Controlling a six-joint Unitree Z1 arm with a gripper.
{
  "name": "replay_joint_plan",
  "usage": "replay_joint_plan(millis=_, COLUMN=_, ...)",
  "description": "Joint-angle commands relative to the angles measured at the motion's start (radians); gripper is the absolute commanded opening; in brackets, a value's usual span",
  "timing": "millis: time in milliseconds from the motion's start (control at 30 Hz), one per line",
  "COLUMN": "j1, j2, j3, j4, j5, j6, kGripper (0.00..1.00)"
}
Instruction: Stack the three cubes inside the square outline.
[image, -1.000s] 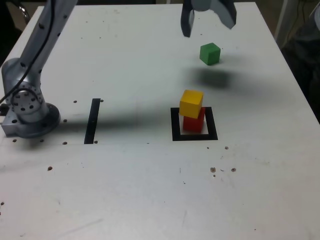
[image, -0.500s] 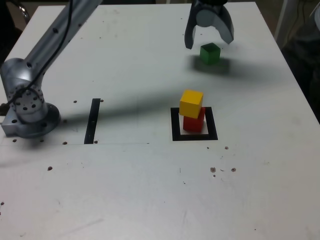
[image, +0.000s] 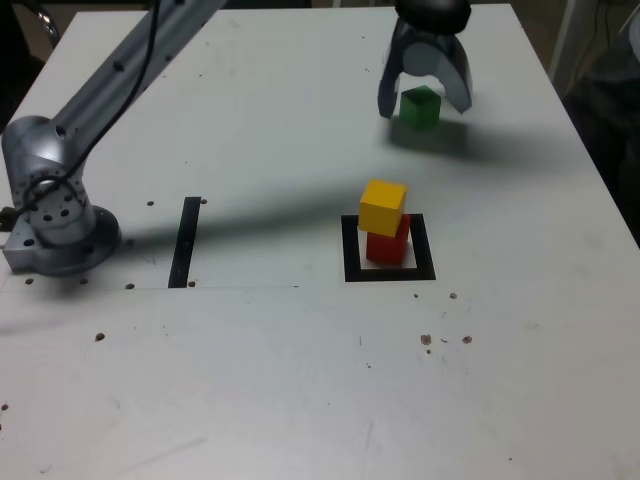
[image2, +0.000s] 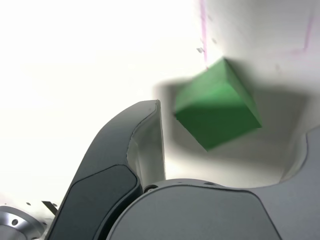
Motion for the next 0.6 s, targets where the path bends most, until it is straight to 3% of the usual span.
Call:
replay_joint_plan(millis=0, j1=-0.001, j2=0.008, j3=-0.001, j4=0.011, j5=0.002, j6=-0.003, kGripper=0.90)
replay_joint_plan(millis=300, j1=-0.001, j2=0.027, j3=-0.025, j4=0.003, j5=0.053, j6=-0.004, kGripper=0.89)
replay_joint_plan(millis=567, j1=0.001, j2=0.034, j3=-0.022, j4=-0.006, j5=0.055, j6=-0.005, kGripper=0.83)
